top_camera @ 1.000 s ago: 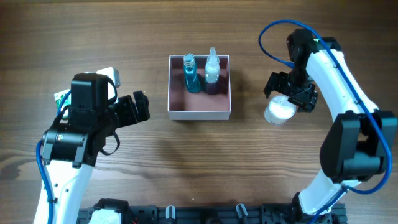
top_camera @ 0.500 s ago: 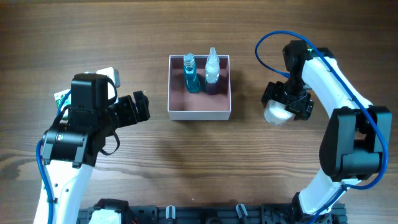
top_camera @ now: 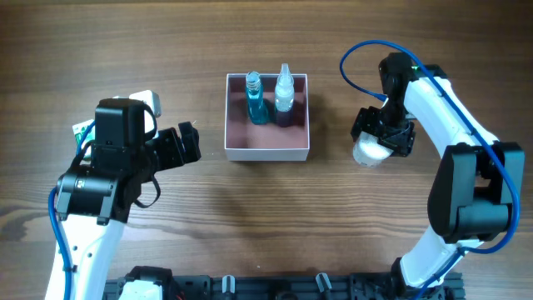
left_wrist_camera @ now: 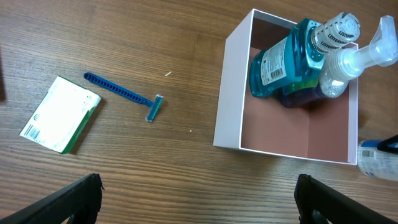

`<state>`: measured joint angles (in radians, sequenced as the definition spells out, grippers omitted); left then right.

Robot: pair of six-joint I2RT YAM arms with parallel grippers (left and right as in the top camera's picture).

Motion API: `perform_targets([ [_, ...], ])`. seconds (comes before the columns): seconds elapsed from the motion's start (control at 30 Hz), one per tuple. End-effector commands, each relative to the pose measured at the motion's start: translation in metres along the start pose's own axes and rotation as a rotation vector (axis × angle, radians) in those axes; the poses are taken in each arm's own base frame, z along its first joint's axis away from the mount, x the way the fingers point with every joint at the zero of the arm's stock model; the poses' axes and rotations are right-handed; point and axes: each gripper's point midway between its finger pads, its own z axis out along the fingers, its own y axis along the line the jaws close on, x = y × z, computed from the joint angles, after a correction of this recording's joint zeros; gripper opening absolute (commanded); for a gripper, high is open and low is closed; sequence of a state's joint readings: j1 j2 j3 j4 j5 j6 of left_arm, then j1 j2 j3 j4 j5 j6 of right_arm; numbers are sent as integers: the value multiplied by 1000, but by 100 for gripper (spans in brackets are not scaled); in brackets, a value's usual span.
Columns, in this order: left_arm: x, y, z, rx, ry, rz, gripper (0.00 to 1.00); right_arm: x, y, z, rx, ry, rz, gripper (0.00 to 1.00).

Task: Pack container
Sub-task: 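Grasp the white round tub with the right gripper, then lower the white tub into the box front corner and release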

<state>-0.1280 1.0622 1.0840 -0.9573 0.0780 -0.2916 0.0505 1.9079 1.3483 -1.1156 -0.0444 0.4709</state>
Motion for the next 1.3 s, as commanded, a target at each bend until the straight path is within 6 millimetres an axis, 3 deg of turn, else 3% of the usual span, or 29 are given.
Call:
perform_targets([
  [0.0,-6,-6,-4,25,-13,-7,100,1,2,5,-3,16,-1,80],
  [0.13,-6,-6,-4,25,-13,-7,100,1,2,5,-3,16,-1,69],
  [0.27,-6,-6,-4,25,-13,-7,100,1,2,5,-3,16,-1,65],
  [0.5,-6,-6,-4,25,-13,-7,100,0,2,5,-4,12,-2,50],
  [0.53,-6,-6,-4,25,-13,-7,100,-1,3,4,-6,9,-3,44],
  [0.63,-6,-6,-4,25,-13,-7,100,-7,7,-4,-19,-18,-26,13],
  [0.67,-6,-6,-4,25,-13,-7,100,-10,8,-9,-27,-35,-32,4],
  [0.77,-6,-6,-4,24,-14,-7,100,-18,15,-30,-55,-92,-42,4],
  [0.97,-6,-6,-4,25,-13,-7,100,-21,40,-113,-143,-285,-154,4],
  [1.13,-6,-6,-4,25,-14,-7,100,7,79,-175,-233,-457,-327,4],
  [1.27,-6,-6,-4,25,-13,-7,100,36,117,-199,-285,-549,-452,4],
])
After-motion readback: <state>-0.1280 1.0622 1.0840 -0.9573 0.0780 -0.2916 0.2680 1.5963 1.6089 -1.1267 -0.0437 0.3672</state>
